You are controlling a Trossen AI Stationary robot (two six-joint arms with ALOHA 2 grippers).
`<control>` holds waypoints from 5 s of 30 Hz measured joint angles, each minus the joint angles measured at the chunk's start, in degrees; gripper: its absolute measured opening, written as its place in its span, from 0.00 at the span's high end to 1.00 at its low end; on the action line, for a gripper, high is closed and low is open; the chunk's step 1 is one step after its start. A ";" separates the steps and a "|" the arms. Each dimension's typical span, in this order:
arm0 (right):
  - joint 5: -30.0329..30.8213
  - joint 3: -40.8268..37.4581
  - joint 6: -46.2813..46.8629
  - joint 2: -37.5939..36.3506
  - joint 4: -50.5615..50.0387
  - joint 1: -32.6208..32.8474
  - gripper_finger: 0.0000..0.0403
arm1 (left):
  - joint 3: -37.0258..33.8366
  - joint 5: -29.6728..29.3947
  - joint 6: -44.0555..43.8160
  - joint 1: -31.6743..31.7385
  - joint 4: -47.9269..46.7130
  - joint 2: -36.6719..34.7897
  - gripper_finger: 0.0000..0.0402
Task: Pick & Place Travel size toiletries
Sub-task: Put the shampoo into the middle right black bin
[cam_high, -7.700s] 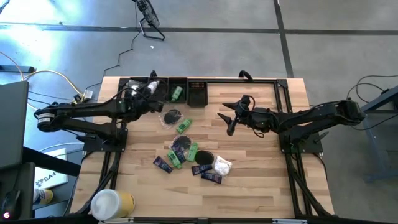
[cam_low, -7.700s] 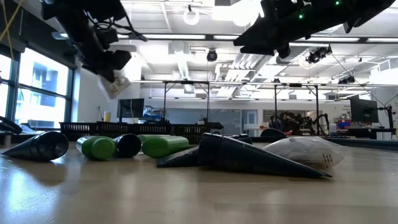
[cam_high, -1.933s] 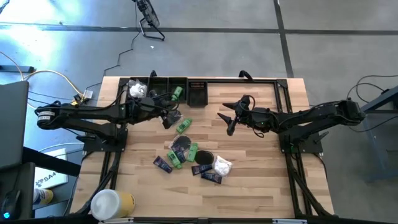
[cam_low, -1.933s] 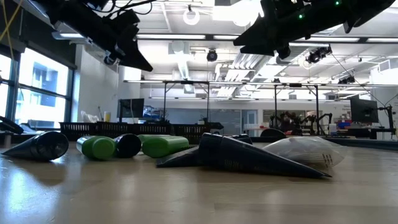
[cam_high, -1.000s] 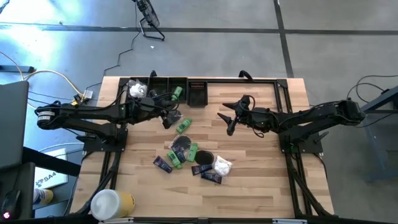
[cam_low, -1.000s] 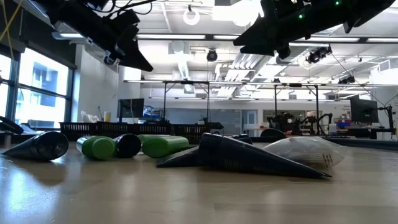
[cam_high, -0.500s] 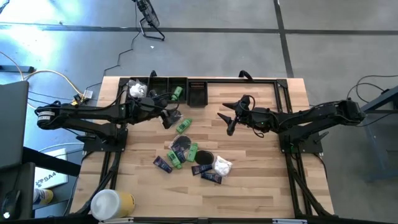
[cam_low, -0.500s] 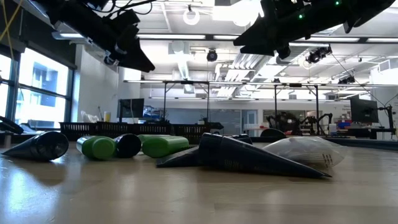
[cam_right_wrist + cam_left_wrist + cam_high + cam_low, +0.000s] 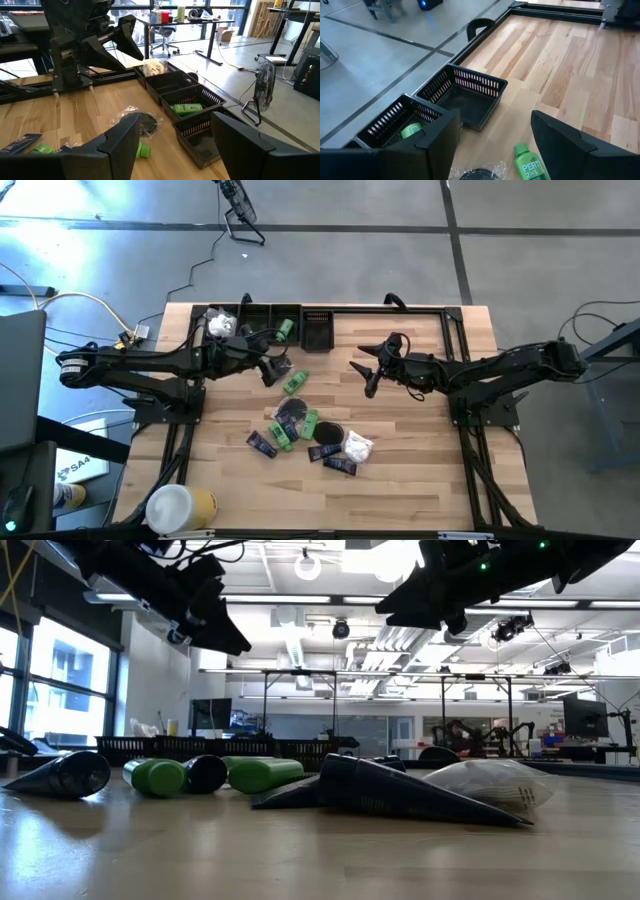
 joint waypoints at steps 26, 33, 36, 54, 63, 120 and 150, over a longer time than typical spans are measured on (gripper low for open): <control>0.00 0.00 -0.02 -0.01 -0.12 0.00 0.42 | -0.02 4.10 -6.30 0.02 3.33 0.92 0.40; -1.02 -0.02 -2.94 0.00 -1.16 0.13 0.45 | -0.04 4.44 -5.79 0.02 4.51 3.50 0.40; -4.96 -0.02 -3.05 0.00 -1.31 0.09 0.52 | -0.04 4.45 -5.77 0.02 4.52 4.24 0.40; -9.45 -0.02 -2.50 -19.82 -25.06 -0.28 0.98 | -0.04 4.43 -5.81 0.02 7.10 4.54 0.40; -15.24 -2.50 -2.26 -24.24 -27.76 -0.28 0.99 | -0.04 4.45 -7.97 0.04 7.12 4.54 0.40; -15.06 -13.97 -1.05 -37.44 -22.86 -0.28 0.99 | 37.73 4.63 -25.34 2.25 -33.04 43.88 0.40; -15.02 -13.97 -1.05 -37.44 -23.54 -0.28 0.99 | 37.61 9.22 -26.91 1.14 -32.87 50.72 0.40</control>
